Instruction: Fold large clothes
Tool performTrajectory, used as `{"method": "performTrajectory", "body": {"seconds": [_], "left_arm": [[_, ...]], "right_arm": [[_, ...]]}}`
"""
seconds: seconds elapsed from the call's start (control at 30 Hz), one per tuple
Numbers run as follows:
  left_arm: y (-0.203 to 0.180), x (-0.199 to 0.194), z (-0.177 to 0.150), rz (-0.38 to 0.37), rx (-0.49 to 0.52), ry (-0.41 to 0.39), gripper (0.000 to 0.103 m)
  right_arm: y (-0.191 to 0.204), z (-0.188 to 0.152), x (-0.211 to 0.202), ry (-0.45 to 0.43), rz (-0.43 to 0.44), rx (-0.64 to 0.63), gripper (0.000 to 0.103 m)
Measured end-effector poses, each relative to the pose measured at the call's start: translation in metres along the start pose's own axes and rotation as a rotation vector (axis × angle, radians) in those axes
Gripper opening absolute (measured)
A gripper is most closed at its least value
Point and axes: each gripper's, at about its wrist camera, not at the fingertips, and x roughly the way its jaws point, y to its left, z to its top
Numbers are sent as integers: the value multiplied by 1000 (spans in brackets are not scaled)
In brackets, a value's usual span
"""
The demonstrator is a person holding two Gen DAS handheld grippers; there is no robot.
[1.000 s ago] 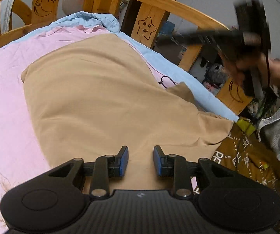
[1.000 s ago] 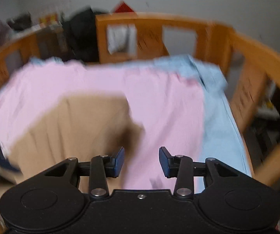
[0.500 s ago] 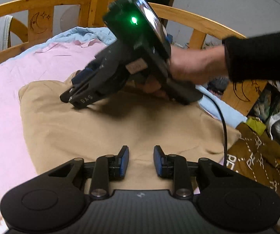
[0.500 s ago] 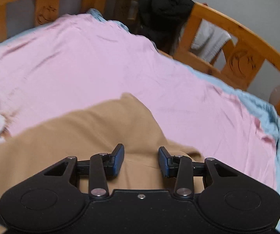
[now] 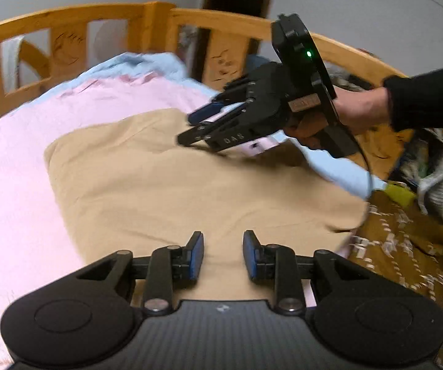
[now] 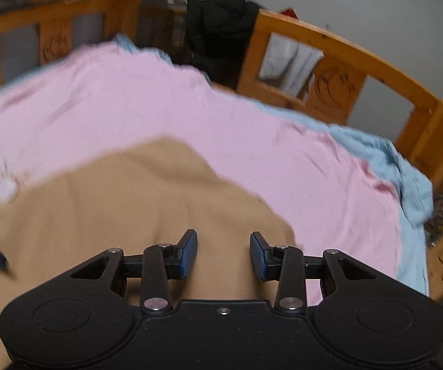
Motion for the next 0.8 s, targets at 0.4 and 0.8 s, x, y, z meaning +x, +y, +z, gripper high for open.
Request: {"method": "performTrajectory", "body": {"seconds": [0.4,0.8], "left_arm": [[-5,38,13,104,30,-14,27],[0,-46,2,142,-109,-55,58]], "right_arm": [[1,6,85,140,-96,-14,12],[-3,10,-53,22,156,202,72]]}}
